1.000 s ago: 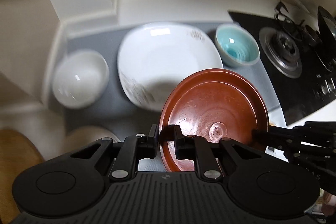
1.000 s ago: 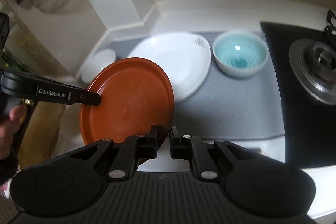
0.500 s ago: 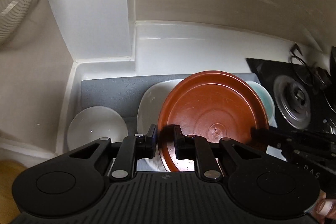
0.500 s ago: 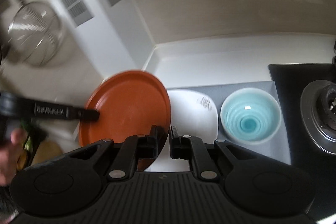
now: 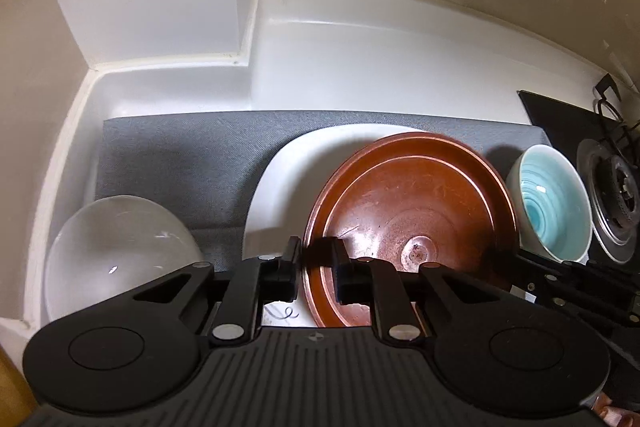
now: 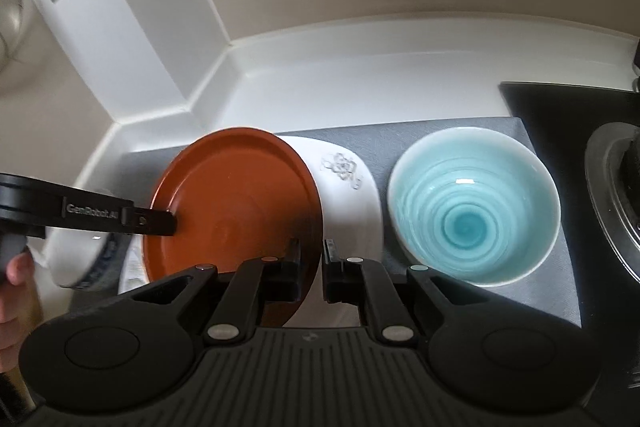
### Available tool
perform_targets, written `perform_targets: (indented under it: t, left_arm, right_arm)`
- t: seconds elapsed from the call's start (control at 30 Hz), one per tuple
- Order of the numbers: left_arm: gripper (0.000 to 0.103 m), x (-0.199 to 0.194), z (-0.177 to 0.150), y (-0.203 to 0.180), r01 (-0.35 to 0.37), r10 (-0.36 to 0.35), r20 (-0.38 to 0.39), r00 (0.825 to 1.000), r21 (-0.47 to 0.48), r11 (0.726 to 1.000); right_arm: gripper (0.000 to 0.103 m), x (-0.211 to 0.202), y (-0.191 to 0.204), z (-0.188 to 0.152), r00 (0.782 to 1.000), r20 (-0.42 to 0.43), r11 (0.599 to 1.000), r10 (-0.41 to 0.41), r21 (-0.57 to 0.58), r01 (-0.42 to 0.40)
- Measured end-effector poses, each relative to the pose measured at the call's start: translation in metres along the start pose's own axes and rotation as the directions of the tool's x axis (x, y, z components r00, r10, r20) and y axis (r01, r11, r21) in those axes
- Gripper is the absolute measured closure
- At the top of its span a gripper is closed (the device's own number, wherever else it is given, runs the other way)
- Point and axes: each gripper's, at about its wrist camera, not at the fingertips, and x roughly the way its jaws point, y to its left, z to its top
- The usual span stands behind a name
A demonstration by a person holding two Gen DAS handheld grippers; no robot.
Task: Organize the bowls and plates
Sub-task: 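Lift the brown plate and set it onto the stacked white plates, then move both grippers to the white bowl and close on its rim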
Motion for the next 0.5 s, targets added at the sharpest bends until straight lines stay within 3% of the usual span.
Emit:
perform_targets:
  t: [0.17, 0.27, 0.3, 0.33, 0.37, 0.4, 0.5]
  left_arm:
    - [0.087, 0.024, -0.005, 0.001, -0.001, 0.001, 0.004, 1.0, 0.002, 1.0]
    - [0.086, 0.015, -0.009, 0.007, 0.03, -0.029, 0.04, 0.999, -0.028, 0.999]
    - [0.079, 0.006, -0.012, 0.011, 0.045, -0.042, 0.062, 0.997, -0.047, 0.998]
    - [0.072, -0.004, -0.014, 0.015, 0.057, -0.053, 0.075, 0.996, -0.06, 0.997]
    - [0.051, -0.016, -0.017, 0.02, 0.074, -0.067, 0.092, 0.994, -0.072, 0.995]
    - [0.034, -0.032, -0.023, 0.028, 0.096, -0.085, 0.121, 0.989, -0.088, 0.992]
    - [0.013, -0.079, -0.052, 0.061, 0.127, -0.091, 0.243, 0.966, -0.136, 0.983]
  right_arm:
    - [0.093, 0.018, -0.001, -0.003, 0.999, -0.032, 0.999, -0.033, -0.021, 0.032]
    - [0.081, 0.013, -0.001, -0.005, 1.0, -0.026, 1.0, -0.012, -0.005, 0.012]
    - [0.063, 0.008, 0.001, -0.005, 1.0, -0.005, 1.0, -0.014, -0.007, 0.014]
    - [0.053, 0.001, 0.002, -0.006, 1.0, 0.021, 1.0, -0.009, -0.009, 0.009]
    - [0.043, -0.008, 0.004, -0.006, 0.999, 0.05, 1.0, 0.007, -0.008, -0.006]
    - [0.035, -0.015, 0.006, -0.006, 0.997, 0.071, 1.0, 0.029, -0.004, -0.029]
    - [0.019, -0.029, 0.019, 0.001, 0.991, 0.081, 0.994, 0.109, -0.016, -0.108]
